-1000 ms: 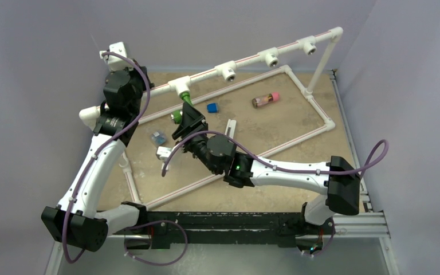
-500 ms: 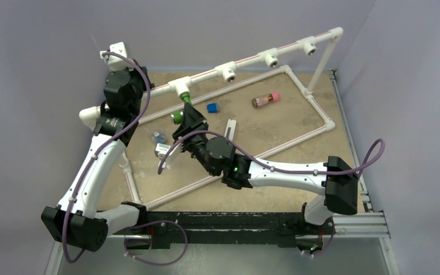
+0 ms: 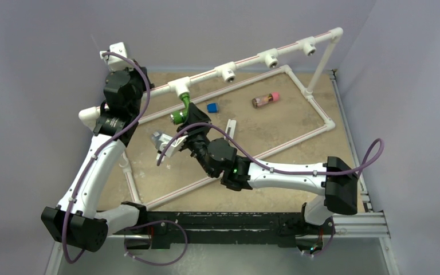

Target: Install the water faucets

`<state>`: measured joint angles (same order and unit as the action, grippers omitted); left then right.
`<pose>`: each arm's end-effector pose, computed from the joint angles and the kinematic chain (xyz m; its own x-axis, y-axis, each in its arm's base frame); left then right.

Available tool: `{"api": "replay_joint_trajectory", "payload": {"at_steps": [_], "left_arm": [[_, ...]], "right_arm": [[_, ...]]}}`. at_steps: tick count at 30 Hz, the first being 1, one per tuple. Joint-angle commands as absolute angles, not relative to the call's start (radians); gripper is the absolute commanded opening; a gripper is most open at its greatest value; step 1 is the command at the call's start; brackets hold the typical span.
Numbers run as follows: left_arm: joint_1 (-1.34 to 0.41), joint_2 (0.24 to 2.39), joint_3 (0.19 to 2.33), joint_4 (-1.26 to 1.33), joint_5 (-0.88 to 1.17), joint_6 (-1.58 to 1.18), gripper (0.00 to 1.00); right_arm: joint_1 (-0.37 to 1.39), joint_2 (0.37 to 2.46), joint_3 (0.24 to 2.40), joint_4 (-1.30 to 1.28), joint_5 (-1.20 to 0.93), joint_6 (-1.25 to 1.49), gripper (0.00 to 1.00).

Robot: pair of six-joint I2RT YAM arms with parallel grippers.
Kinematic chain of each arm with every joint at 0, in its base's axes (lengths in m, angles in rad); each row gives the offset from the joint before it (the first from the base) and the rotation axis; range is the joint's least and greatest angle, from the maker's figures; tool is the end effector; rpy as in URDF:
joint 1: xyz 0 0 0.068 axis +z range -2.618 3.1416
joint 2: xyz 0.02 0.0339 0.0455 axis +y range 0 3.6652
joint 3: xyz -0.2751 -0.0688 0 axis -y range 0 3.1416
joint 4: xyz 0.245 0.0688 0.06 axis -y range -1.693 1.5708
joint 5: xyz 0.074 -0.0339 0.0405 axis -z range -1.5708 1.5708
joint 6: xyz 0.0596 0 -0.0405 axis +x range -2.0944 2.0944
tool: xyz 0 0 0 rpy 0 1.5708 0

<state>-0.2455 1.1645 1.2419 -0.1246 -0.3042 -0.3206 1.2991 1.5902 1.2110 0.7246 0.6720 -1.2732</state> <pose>0.2775 -0.0511 0.4388 -0.0251 -0.3037 -0.9524 -0.0698 0.9509 -0.3014 0.1400 0.3644 0.3944 0.5971 -0.6446 -0.4774 -0.0881 0.5389 -0.8378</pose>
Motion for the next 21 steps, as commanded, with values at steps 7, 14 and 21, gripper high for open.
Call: {"api": "replay_joint_trajectory", "payload": {"at_steps": [7,14,21], "left_arm": [[-0.278,1.189,1.196,-0.333,-0.253,-0.314,0.0],[-0.278,1.19,1.199,-0.335,-0.256,-0.313,0.0],[-0.278,1.194,1.204,-0.335,-0.259,-0.311,0.0]], "right_arm": [[1.342,1.613,1.167,1.088,0.728,-1.064,0.36],[1.35,1.582,1.152,1.096,0.73,-1.101,0.68],[1.353,1.5,1.121,1.0,0.671,-1.108,0.84]]}}
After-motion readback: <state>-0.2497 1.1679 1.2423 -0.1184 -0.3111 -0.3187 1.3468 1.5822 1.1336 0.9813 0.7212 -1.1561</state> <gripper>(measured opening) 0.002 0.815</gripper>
